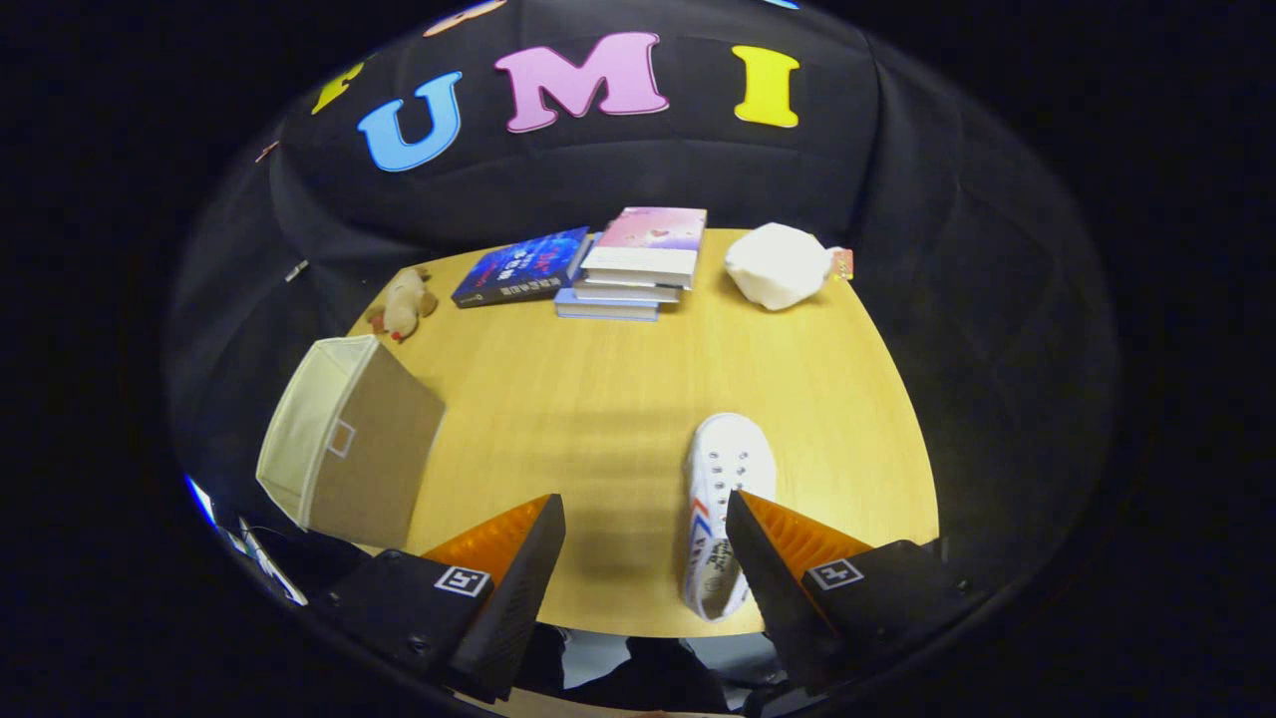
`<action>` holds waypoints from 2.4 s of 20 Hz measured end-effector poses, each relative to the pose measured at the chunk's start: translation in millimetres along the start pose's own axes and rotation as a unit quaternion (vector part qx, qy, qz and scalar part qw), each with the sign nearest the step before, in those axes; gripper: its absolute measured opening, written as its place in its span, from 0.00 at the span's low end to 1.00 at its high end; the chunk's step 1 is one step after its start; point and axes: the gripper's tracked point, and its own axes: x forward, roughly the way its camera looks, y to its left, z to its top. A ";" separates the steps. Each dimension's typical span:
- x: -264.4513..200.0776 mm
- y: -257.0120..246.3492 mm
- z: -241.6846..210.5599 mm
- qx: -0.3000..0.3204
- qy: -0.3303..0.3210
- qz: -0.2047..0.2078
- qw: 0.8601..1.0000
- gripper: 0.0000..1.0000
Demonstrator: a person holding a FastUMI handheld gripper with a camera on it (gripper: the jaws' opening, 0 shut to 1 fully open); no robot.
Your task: Open the storage box then place both shoes into the box .Put the left shoe in first, then the right shoe, with the right side of both shoes facing outward in a uniform manner.
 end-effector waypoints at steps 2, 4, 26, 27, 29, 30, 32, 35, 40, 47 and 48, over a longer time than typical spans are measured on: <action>15.9 -25.3 -11.9 0.010 0.020 -0.009 1.000 0.99; 32.2 -49.5 -25.0 0.019 0.037 -0.021 0.999 0.99; 100.3 -86.0 -94.4 0.106 0.148 0.008 0.983 0.10; 96.5 -81.5 -95.2 0.116 0.153 0.011 0.981 0.08; 86.5 -70.3 -88.0 0.136 0.153 0.022 0.979 0.06; 77.0 -63.9 -83.7 0.143 0.150 0.025 0.978 0.05; 61.7 -50.0 -67.5 0.156 0.140 0.026 0.977 0.06; 37.6 -13.3 -38.6 0.160 0.128 0.046 0.978 0.06; 0.0 79.1 6.0 0.143 0.100 0.078 0.982 0.06; -37.3 235.5 41.1 0.195 0.098 0.178 0.959 0.05; -37.9 252.3 42.2 0.199 0.101 0.184 0.957 0.05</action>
